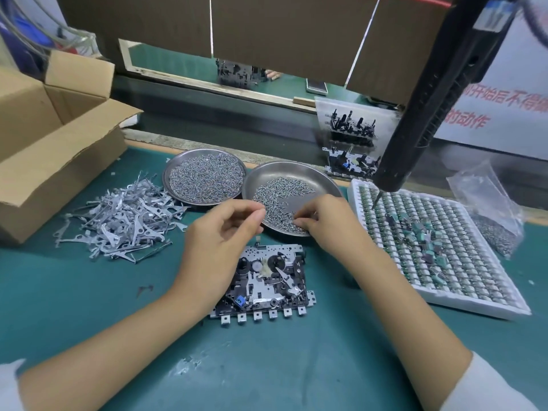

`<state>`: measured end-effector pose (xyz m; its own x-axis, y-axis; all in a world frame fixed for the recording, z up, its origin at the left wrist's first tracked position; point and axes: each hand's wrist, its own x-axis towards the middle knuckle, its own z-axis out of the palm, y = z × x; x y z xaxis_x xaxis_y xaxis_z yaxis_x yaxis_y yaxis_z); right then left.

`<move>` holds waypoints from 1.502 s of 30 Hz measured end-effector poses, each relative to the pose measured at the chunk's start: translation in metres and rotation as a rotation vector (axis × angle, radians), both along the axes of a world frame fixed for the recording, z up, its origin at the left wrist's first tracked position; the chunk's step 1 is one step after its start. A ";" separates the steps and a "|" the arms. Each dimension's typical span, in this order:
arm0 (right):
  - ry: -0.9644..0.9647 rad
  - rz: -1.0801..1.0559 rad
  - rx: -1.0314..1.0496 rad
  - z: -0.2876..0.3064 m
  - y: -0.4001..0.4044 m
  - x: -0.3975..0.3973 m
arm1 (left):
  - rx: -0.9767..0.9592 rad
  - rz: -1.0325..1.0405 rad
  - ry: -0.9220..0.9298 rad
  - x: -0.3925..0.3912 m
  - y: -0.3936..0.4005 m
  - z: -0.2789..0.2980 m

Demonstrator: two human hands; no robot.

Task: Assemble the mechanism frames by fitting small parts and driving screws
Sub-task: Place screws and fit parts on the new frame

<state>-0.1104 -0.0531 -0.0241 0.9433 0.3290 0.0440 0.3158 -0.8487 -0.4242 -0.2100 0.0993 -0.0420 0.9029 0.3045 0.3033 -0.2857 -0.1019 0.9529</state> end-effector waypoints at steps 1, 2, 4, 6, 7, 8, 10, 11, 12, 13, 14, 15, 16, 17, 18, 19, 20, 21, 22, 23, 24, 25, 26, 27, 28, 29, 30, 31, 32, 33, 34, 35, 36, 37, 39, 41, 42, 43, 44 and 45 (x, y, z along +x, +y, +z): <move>-0.004 0.007 -0.003 0.000 0.001 0.000 | 0.007 0.000 -0.005 -0.001 -0.001 -0.001; -0.015 0.009 0.002 -0.001 0.001 0.001 | 0.013 0.002 -0.010 -0.001 -0.001 -0.001; -0.051 0.015 0.024 -0.003 0.000 -0.001 | 0.029 0.010 -0.026 -0.003 -0.002 -0.002; -0.078 0.026 0.040 -0.005 -0.001 -0.002 | 0.044 0.014 -0.039 -0.004 -0.003 -0.002; -0.090 0.032 0.049 -0.006 -0.002 -0.002 | 0.049 0.014 -0.046 -0.004 -0.004 -0.002; -0.103 0.035 0.064 -0.006 -0.002 -0.002 | 0.051 0.013 -0.051 -0.004 -0.003 -0.003; -0.120 0.030 0.147 -0.004 -0.004 -0.002 | 0.049 0.007 -0.062 -0.004 -0.003 -0.003; -0.123 0.020 0.210 -0.003 -0.005 -0.002 | 0.045 0.003 -0.068 -0.003 -0.002 -0.003; -0.122 0.007 0.280 -0.002 -0.006 -0.003 | 0.043 -0.001 -0.075 -0.004 -0.002 -0.003; -0.118 -0.007 0.352 -0.001 -0.007 -0.004 | 0.044 -0.004 -0.083 -0.003 -0.002 -0.004; -0.113 -0.018 0.419 0.000 -0.008 -0.004 | 0.048 -0.005 -0.093 -0.003 -0.002 -0.004; -0.105 -0.026 0.474 0.001 -0.008 -0.006 | 0.053 -0.005 -0.102 -0.003 -0.002 -0.004; -0.091 -0.035 0.522 0.002 -0.008 -0.007 | 0.058 -0.006 -0.110 -0.003 -0.002 -0.005; -0.072 -0.043 0.564 0.002 -0.007 -0.007 | 0.064 -0.006 -0.115 -0.003 -0.002 -0.005; -0.055 -0.051 0.594 0.002 -0.007 -0.008 | 0.067 -0.005 -0.118 -0.003 -0.001 -0.005; -0.044 -0.056 0.611 0.002 -0.006 -0.008 | 0.069 -0.004 -0.121 -0.003 -0.001 -0.006; -0.035 -0.058 0.616 0.002 -0.005 -0.009 | 0.072 -0.003 -0.123 -0.003 -0.001 -0.006; -0.030 -0.060 0.609 0.001 -0.005 -0.009 | 0.076 -0.002 -0.124 -0.003 0.000 -0.006; -0.028 -0.059 0.599 0.001 -0.004 -0.010 | 0.080 0.000 -0.123 -0.003 0.000 -0.006; -0.023 -0.058 0.601 0.001 -0.004 -0.010 | 0.083 0.001 -0.122 -0.003 -0.001 -0.006; 0.000 -0.056 0.632 0.001 -0.004 -0.011 | 0.081 0.002 -0.121 -0.003 -0.001 -0.006; 0.047 -0.047 0.698 0.003 -0.005 -0.013 | 0.074 0.003 -0.121 -0.002 -0.001 -0.005; 0.117 -0.030 0.785 0.004 -0.005 -0.014 | 0.067 0.004 -0.121 -0.002 -0.001 -0.005; 0.196 -0.004 0.869 0.006 -0.005 -0.016 | 0.064 0.004 -0.122 -0.002 -0.001 -0.005; 0.274 0.028 0.938 0.009 -0.005 -0.019 | 0.065 0.004 -0.122 -0.002 -0.001 -0.005; 0.349 0.065 0.988 0.010 -0.005 -0.021 | 0.068 0.004 -0.122 -0.002 -0.001 -0.005; 0.425 0.104 1.035 0.011 -0.004 -0.023 | 0.069 0.004 -0.121 -0.002 -0.001 -0.005; 0.489 0.142 1.074 0.011 -0.003 -0.024 | 0.069 0.004 -0.120 -0.002 -0.001 -0.005; 0.535 0.176 1.099 0.010 -0.002 -0.025 | 0.068 0.004 -0.119 -0.002 -0.001 -0.005; 0.559 0.204 1.110 0.009 -0.001 -0.026 | 0.066 0.004 -0.119 -0.002 -0.001 -0.005; 0.575 0.223 1.116 0.008 0.000 -0.027 | 0.064 0.004 -0.119 -0.002 -0.001 -0.005; 0.586 0.235 1.123 0.006 0.001 -0.027 | 0.065 0.003 -0.120 -0.002 -0.001 -0.005; 0.600 0.239 1.132 0.006 0.001 -0.027 | 0.066 0.002 -0.120 -0.002 -0.001 -0.005; 0.612 0.246 1.142 0.005 0.002 -0.028 | 0.066 0.001 -0.120 -0.002 -0.001 -0.005; 0.639 0.279 1.152 0.004 0.002 -0.028 | 0.065 0.002 -0.118 -0.002 -0.001 -0.005; 0.662 0.310 1.138 0.005 0.002 -0.029 | 0.067 0.000 -0.112 -0.002 -0.001 -0.005; 0.673 0.314 1.134 0.006 0.002 -0.029 | 0.067 -0.003 -0.111 -0.002 -0.001 -0.005; 0.681 0.315 1.134 0.006 0.003 -0.029 | 0.064 -0.007 -0.112 -0.002 -0.001 -0.005; 0.687 0.312 1.137 0.006 0.003 -0.030 | 0.056 -0.010 -0.113 -0.002 -0.001 -0.005; 0.690 0.310 1.142 0.005 0.003 -0.030 | 0.045 -0.013 -0.115 -0.002 -0.001 -0.004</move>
<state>-0.1403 -0.0503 -0.0186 0.7790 0.6268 -0.0135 -0.1312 0.1419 -0.9811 -0.2119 0.0980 -0.0462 0.8652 0.2767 0.4181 -0.3944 -0.1391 0.9083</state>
